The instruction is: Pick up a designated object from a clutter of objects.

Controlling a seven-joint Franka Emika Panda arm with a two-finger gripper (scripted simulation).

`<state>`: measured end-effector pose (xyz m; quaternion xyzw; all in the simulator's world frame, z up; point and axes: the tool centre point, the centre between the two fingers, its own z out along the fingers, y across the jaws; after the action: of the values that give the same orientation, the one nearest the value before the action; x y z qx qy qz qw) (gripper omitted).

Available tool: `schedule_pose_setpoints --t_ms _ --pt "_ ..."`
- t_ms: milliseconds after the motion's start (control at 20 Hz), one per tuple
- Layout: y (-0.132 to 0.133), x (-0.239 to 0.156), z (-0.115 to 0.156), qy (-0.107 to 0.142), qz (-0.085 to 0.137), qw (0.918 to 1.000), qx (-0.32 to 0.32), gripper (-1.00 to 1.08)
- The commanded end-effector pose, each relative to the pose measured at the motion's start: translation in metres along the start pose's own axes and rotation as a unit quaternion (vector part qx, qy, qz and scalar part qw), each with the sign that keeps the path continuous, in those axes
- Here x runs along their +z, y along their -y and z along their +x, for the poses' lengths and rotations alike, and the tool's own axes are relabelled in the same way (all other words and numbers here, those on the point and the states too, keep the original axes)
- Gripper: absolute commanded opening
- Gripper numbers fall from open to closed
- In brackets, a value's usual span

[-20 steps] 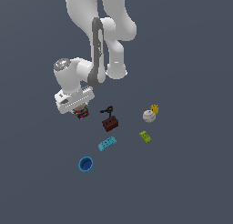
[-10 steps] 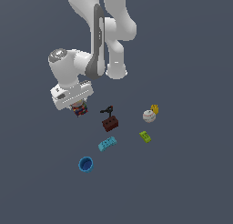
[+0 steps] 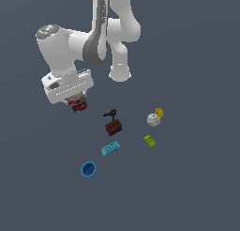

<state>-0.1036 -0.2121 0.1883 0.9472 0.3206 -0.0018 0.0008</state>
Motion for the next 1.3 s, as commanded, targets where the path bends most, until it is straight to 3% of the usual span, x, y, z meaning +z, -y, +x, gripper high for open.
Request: schedule_pose_setpoints --t_ms 0,750,1250 --pt "-0.002 -0.025 0.003 0.0 -0.001 1.0 0.0 -1.0" --pt "-0.014 -0.162 0.026 -0.001 0.0 1.0 -0.001 -1.0" --pt "-0.02 -0.211 0.036 -0.002 0.0 1.0 -0.001 -1.0"
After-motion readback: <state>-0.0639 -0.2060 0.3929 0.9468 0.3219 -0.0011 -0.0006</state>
